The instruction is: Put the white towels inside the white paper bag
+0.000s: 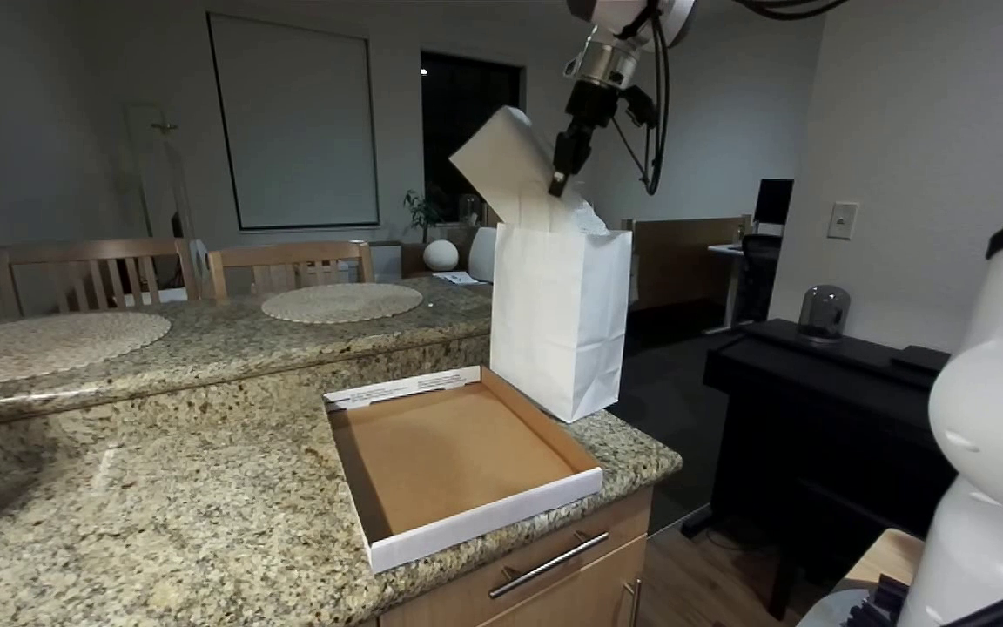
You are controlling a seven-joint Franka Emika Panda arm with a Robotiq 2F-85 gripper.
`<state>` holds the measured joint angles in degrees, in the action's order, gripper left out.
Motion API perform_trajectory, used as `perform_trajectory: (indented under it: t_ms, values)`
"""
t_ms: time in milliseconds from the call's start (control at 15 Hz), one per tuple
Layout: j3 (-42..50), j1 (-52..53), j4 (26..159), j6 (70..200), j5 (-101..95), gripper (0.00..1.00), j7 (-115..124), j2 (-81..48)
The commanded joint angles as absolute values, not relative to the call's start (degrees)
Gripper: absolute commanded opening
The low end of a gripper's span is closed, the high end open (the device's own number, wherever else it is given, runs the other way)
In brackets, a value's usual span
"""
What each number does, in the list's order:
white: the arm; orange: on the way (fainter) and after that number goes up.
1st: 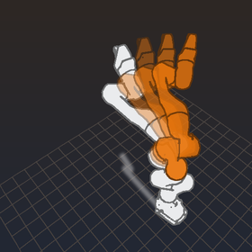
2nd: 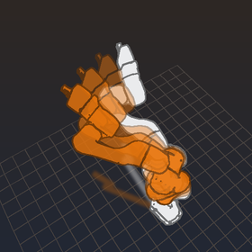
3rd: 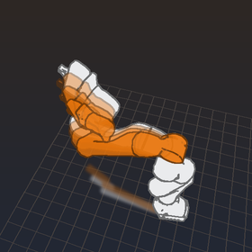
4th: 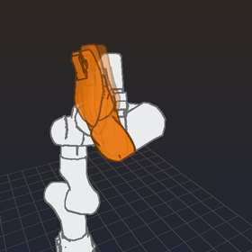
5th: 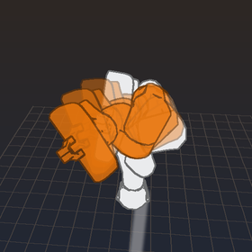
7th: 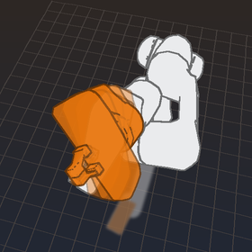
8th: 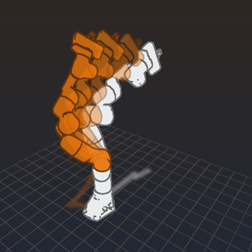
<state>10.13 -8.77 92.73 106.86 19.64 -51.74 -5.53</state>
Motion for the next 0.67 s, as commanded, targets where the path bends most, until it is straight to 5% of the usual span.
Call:
perform_trajectory:
  t_ms: [0, 600]
  values:
    - [9.7, -11.4, 94.0, 109.1, 24.5, 0.02, -55.0, -6.4]
    - [9.9, -13.8, 94.9, 110.5, 25.3, 0.02, -54.8, -7.7]
